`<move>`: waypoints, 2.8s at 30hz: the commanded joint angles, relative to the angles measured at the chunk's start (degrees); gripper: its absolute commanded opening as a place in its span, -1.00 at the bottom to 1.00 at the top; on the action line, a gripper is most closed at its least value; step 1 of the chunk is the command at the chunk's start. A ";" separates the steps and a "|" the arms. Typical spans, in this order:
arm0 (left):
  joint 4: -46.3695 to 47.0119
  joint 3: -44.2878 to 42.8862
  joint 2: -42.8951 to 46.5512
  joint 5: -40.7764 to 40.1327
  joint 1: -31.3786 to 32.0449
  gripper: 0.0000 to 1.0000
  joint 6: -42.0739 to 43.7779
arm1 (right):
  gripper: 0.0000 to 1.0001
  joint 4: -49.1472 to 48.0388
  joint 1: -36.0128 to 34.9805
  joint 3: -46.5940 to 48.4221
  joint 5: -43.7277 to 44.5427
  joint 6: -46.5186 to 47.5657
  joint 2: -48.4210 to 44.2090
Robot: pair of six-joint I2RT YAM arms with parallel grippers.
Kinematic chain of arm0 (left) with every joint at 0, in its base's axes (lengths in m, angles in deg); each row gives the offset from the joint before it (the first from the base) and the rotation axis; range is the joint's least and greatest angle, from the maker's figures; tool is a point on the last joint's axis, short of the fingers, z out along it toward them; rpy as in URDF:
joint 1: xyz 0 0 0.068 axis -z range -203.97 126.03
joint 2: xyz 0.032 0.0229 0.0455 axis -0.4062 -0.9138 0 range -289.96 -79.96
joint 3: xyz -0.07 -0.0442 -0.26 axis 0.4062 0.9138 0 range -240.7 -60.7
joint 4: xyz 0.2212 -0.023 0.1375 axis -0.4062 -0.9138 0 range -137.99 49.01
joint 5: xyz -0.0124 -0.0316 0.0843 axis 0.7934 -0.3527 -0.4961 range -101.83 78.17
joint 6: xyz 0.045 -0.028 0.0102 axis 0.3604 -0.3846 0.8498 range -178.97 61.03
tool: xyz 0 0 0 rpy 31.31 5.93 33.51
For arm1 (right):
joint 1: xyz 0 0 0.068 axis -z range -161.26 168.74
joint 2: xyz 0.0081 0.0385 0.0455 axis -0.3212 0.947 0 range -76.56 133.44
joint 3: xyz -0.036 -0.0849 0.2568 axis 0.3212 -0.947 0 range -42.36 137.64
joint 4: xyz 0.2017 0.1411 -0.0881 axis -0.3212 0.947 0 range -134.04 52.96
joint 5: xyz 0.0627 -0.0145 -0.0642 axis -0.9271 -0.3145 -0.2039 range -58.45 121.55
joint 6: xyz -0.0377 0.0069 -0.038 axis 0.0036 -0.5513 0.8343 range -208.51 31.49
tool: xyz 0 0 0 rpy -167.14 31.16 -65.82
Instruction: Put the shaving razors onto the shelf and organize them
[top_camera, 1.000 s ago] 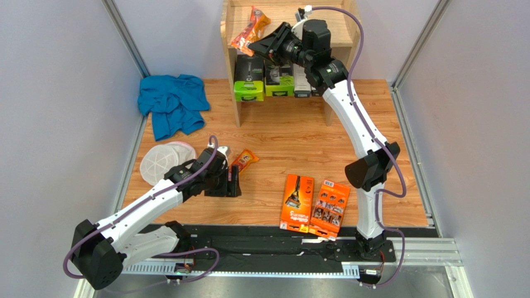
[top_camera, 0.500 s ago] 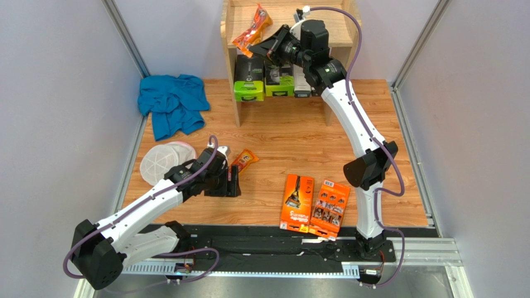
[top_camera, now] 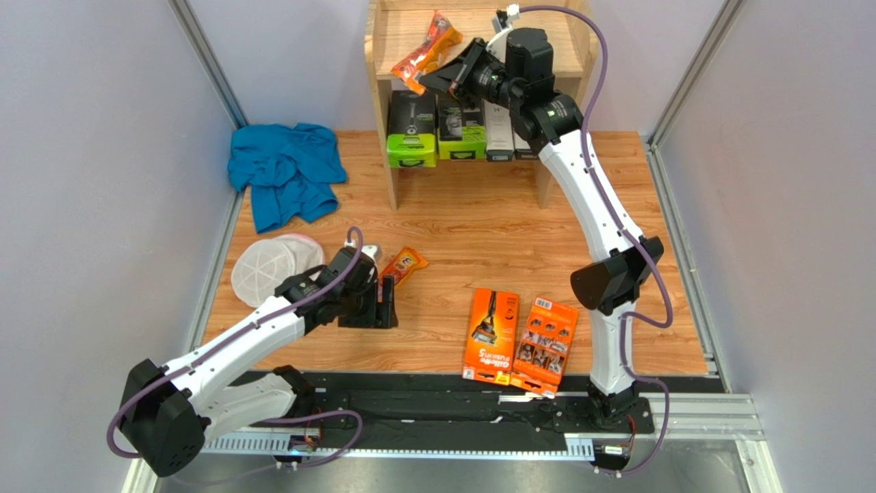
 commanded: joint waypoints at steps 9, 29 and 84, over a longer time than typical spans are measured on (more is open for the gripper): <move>3.13 0.90 -0.19 1.87 -0.18 0.51 -1.02 | -1.00 3.33 5.67 -6.07 0.55 3.89 -10.58; 3.58 1.86 -0.01 2.31 -0.27 0.48 -1.28 | -1.00 6.41 5.94 0.34 -5.86 3.19 -6.11; 37.49 -48.32 -21.63 16.89 -20.05 0.36 -12.61 | -0.99 -3.08 2.24 1.05 -9.64 -2.70 -1.80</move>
